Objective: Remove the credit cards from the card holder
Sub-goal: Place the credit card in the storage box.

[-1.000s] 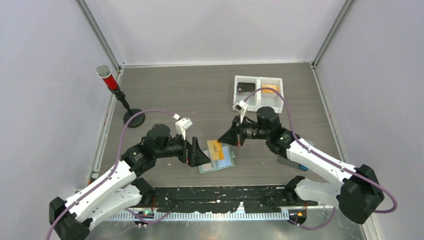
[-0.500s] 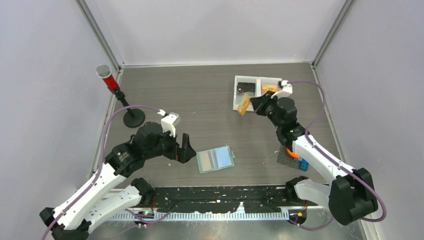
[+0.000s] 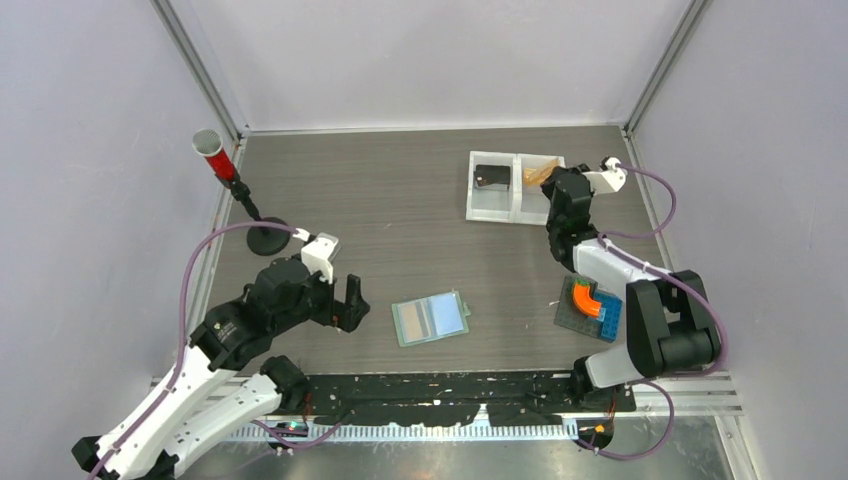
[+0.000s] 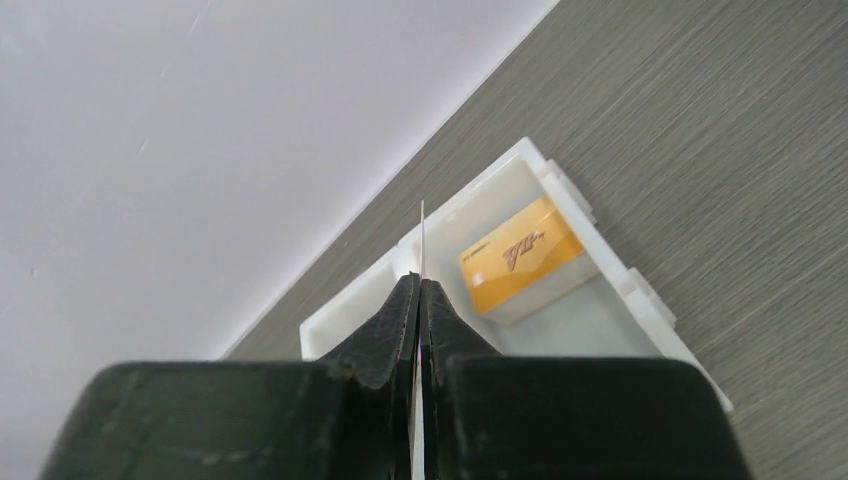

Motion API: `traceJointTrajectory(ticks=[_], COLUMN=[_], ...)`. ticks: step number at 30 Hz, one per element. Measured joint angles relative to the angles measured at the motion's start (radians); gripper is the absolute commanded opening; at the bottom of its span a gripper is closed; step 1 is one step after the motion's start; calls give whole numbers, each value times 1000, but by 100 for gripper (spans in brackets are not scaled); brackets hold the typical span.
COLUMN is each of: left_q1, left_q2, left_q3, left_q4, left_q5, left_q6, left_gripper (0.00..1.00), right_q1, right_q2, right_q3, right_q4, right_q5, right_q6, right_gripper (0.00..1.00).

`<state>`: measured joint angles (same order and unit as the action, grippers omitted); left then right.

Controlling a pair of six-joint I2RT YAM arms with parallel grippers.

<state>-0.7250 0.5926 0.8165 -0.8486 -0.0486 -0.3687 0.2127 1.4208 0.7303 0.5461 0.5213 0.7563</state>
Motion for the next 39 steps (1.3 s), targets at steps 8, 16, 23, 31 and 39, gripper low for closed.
traceJointTrajectory(ticks=[8,16,23,31,39], left_q1=[0,0,0,0,0], left_q2=[-71,-122,-139,-135,-128], left_q3=[-39,-43,-49,-50,-50], left_q4=[-10,-10,-10,-9,-9], left_q5=[-4,-23,-27,-27,-28], left_q6=[11,11,13,15,18], left_gripper=[99,99,99,99,99], right_q1=[-15,-18,-21,-55,-84], right_q2=[191,312,410,476,501], right_q3=[72,114,160,177,178], right_q4=[151,226,276,304,313], right_q5=[108,153,155,110,57], right_q6=[47,105,108,128,156], right_gripper=[5,5,5,8,21])
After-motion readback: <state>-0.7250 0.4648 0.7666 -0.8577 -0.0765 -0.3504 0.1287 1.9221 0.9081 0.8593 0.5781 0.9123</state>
